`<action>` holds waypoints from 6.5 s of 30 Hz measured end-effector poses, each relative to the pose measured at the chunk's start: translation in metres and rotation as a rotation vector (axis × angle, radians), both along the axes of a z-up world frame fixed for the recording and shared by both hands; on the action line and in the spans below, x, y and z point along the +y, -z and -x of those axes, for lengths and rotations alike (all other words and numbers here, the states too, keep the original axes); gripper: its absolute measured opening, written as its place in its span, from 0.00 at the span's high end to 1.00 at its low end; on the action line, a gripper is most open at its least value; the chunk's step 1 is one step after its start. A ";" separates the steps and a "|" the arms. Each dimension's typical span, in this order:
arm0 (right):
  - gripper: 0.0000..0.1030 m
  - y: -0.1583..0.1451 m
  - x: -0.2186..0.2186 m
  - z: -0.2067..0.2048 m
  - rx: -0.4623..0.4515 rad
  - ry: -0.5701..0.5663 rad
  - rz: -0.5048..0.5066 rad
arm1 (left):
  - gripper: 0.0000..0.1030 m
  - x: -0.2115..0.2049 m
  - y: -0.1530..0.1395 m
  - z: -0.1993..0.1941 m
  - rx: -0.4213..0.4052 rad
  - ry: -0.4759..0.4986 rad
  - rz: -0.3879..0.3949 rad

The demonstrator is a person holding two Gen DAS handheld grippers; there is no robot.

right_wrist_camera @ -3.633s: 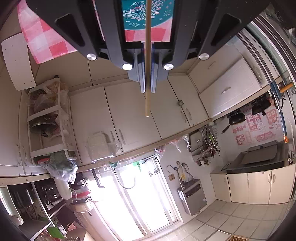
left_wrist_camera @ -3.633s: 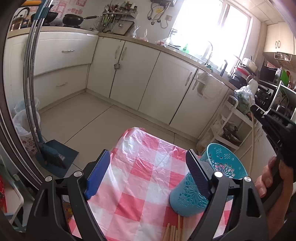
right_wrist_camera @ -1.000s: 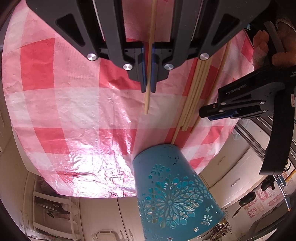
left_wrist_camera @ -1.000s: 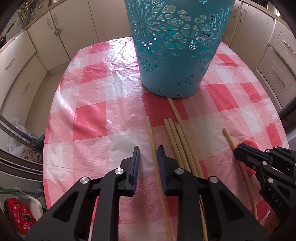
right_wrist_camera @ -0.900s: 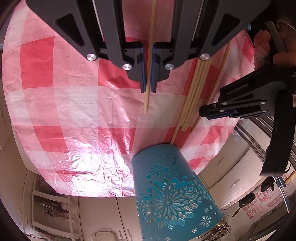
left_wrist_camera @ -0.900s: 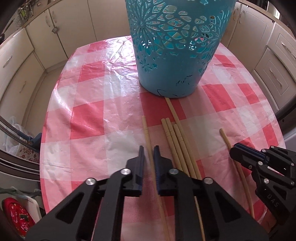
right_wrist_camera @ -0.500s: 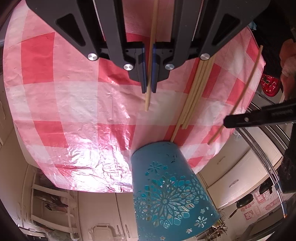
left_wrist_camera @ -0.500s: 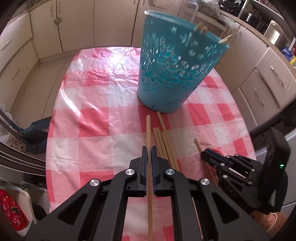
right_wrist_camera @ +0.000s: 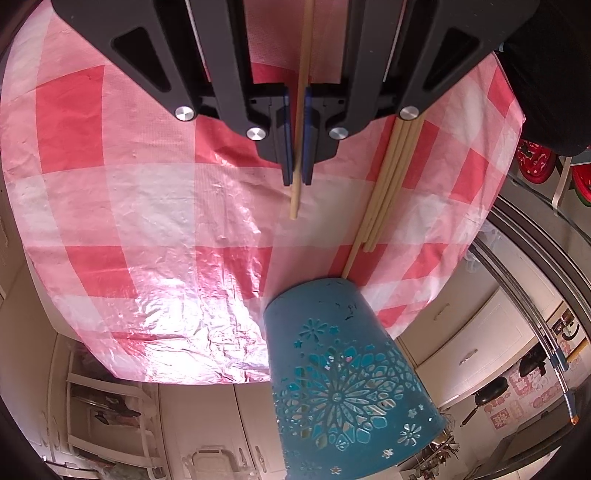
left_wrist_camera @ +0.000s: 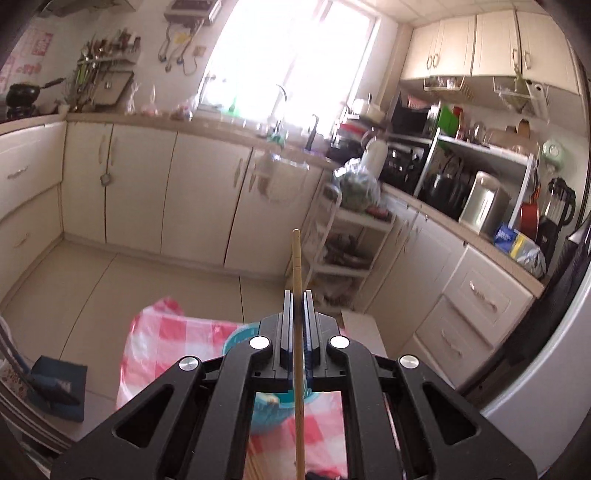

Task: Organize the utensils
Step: 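Carry the stick over the teal basket and open the left gripper, then lift the right gripper's stick over the teal basket and open the right gripper, then close the right gripper on another stick while the left gripper lowers to the sticks, then close the left gripper on a wooden stick and lift it toward the basket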

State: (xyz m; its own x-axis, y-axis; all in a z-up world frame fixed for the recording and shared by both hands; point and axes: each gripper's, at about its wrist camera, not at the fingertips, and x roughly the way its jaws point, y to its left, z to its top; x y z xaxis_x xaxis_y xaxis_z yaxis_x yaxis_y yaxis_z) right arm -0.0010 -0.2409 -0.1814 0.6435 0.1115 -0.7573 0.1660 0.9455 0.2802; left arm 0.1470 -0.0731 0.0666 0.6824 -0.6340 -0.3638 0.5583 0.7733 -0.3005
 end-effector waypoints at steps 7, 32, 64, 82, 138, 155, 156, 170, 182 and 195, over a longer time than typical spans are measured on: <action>0.96 0.000 -0.007 0.001 -0.004 -0.001 -0.043 | 0.96 -0.044 -0.003 -0.029 -0.179 -0.226 0.010; 0.85 -0.001 -0.006 0.000 -0.008 -0.035 -0.066 | 0.58 -0.036 0.107 -0.046 0.023 -0.273 -0.199; 0.95 -0.183 -0.013 0.011 -0.487 -0.044 -0.113 | 0.29 0.071 0.128 -0.043 0.238 -0.402 -0.034; 0.94 -0.185 -0.015 -0.133 -0.613 0.255 0.132 | 0.25 0.070 0.127 -0.046 0.271 -0.408 -0.010; 0.94 -0.008 0.021 -0.019 0.147 0.056 0.104 | 0.20 0.045 0.183 -0.047 0.427 -0.271 -0.328; 0.94 -0.004 -0.003 0.003 0.050 0.030 -0.040 | 0.20 -0.008 0.262 0.024 0.518 -0.092 -0.597; 0.94 -0.004 -0.003 0.003 0.051 0.030 -0.044 | 0.20 -0.009 0.262 0.024 0.513 -0.099 -0.611; 0.83 -0.007 0.010 0.003 0.071 -0.015 0.037 | 0.27 -0.023 0.260 0.030 0.508 -0.130 -0.665; 0.94 -0.004 -0.007 -0.011 0.052 0.080 0.087 | 0.77 -0.025 0.253 0.018 0.522 -0.029 -0.636; 0.94 -0.003 -0.003 -0.010 0.039 0.051 0.111 | 0.95 -0.032 0.256 0.009 0.473 0.017 -0.657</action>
State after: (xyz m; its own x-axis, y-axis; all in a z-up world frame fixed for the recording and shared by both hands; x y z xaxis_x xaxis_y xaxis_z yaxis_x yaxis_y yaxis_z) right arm 0.0091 -0.2434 -0.1781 0.6158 -0.0070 -0.7879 0.2236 0.9604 0.1663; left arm 0.1383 -0.1047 -0.1895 0.3552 -0.1995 -0.9133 0.4994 0.8664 0.0049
